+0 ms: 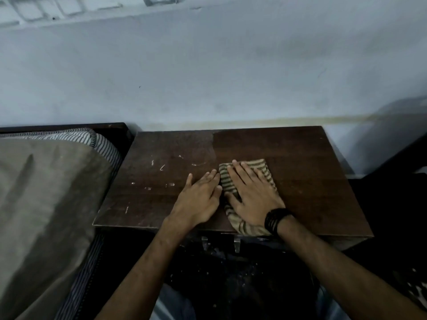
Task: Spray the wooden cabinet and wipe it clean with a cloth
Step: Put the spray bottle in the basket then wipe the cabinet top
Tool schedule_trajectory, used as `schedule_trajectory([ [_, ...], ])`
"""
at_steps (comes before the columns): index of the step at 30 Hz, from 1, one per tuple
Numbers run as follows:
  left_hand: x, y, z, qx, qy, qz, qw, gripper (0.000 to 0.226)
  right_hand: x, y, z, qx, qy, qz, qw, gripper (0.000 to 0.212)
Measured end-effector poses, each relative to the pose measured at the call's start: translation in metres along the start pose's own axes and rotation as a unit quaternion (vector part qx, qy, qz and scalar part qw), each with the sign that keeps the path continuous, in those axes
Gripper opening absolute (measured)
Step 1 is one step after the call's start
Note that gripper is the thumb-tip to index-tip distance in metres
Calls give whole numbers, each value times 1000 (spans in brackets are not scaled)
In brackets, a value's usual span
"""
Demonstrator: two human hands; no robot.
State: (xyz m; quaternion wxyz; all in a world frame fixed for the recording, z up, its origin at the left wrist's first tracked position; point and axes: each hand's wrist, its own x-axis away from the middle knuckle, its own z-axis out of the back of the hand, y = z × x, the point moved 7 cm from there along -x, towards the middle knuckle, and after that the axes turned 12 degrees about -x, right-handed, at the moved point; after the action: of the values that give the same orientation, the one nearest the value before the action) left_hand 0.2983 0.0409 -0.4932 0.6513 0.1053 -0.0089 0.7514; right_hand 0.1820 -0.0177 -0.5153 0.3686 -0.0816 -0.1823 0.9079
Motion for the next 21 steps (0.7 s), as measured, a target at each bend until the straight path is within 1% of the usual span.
schedule_trajectory([
  [4, 21, -8, 4, 25, 58, 19, 998, 54, -25, 6, -2, 0, -4, -26, 1000, 73],
  [7, 51, -20, 6, 46, 110, 46, 992, 60, -26, 4, 0, -11, 7, -34, 999, 72],
  [8, 60, -18, 7, 46, 126, 42, 990, 63, -22, 2, 1, -37, 11, -36, 999, 69],
  [10, 71, -4, 7, 45, 142, 9, 989, 66, -9, -11, -3, -137, 4, -36, 990, 63],
  [12, 71, 14, 2, 51, 137, -23, 989, 64, 9, -33, -8, -266, 10, -24, 964, 64],
  [13, 67, 20, -2, 55, 128, -29, 990, 64, 17, -39, -6, -344, 28, -27, 938, 66],
  [15, 61, 24, -16, 37, 103, -31, 993, 68, 22, -33, -2, -480, 74, -52, 873, 63],
  [16, 60, 24, -23, 13, 96, -32, 995, 69, 20, -25, 2, -522, 95, -63, 845, 59],
  [17, 60, 23, -28, -9, 93, -31, 995, 69, 19, -15, 5, -538, 116, -74, 831, 56],
  [18, 61, 23, -30, -26, 93, -26, 995, 69, 18, -9, 8, -532, 132, -79, 832, 56],
  [19, 60, 24, -27, -37, 100, -17, 994, 69, 17, -7, 10, -508, 143, -77, 846, 58],
  [21, 52, 30, -12, -43, 122, 0, 992, 66, 17, -13, 10, -424, 151, -67, 890, 64],
])
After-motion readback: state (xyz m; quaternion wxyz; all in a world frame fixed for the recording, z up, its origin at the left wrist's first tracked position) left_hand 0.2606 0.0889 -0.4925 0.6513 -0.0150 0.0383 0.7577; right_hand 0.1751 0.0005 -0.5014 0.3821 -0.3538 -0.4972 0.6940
